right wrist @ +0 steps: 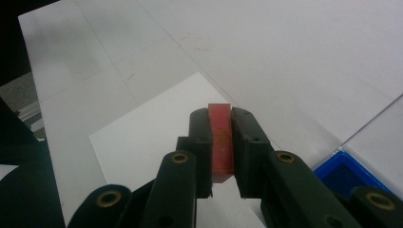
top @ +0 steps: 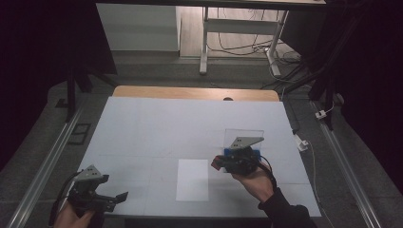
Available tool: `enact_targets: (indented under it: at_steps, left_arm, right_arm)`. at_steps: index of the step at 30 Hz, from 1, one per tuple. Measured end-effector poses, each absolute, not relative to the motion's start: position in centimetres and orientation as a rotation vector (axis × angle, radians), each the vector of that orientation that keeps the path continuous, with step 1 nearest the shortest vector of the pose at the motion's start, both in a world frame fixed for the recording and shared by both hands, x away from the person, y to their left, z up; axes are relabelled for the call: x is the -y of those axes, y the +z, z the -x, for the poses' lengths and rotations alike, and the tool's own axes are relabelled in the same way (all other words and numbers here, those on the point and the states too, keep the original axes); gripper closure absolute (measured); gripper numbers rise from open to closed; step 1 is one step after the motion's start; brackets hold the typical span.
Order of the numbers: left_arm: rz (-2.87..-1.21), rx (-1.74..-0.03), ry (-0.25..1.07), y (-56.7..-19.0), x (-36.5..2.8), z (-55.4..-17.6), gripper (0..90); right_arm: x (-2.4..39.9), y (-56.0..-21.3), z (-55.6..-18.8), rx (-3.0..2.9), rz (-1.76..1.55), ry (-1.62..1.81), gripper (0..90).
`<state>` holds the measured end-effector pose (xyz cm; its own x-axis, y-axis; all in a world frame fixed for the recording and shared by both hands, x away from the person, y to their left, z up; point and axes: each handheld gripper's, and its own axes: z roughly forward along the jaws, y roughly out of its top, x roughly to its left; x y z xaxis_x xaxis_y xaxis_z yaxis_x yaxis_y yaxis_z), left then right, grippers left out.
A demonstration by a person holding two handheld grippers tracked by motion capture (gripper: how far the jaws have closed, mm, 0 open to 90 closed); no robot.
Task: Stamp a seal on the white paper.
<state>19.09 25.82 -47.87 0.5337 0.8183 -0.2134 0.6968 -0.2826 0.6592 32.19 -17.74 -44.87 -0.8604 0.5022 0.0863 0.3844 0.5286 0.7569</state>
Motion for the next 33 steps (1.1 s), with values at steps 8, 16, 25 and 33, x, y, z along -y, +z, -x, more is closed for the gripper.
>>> enact_targets:
  at_steps: [8, 16, 25, 33]
  left_arm:
    - [-2.050, -1.225, 0.215, -47.9, -25.8, -19.1, 1.8]
    - [-2.049, -1.226, 0.212, -47.9, -25.8, -19.1, 1.9]
    - [-2.048, -1.227, 0.210, -47.9, -25.9, -19.1, 1.9]
    - [-2.047, -1.226, 0.209, -47.9, -25.9, -19.1, 1.9]
  right_arm:
    - [16.7, -45.2, -32.1, -2.636, -0.740, 1.236, 78.9]
    - [15.4, -45.7, -32.0, -2.667, -0.720, 1.223, 78.9]
    - [13.6, -46.4, -31.8, -2.704, -0.670, 1.209, 78.9]
    - [12.0, -47.2, -31.8, -2.740, -0.637, 1.183, 78.9]
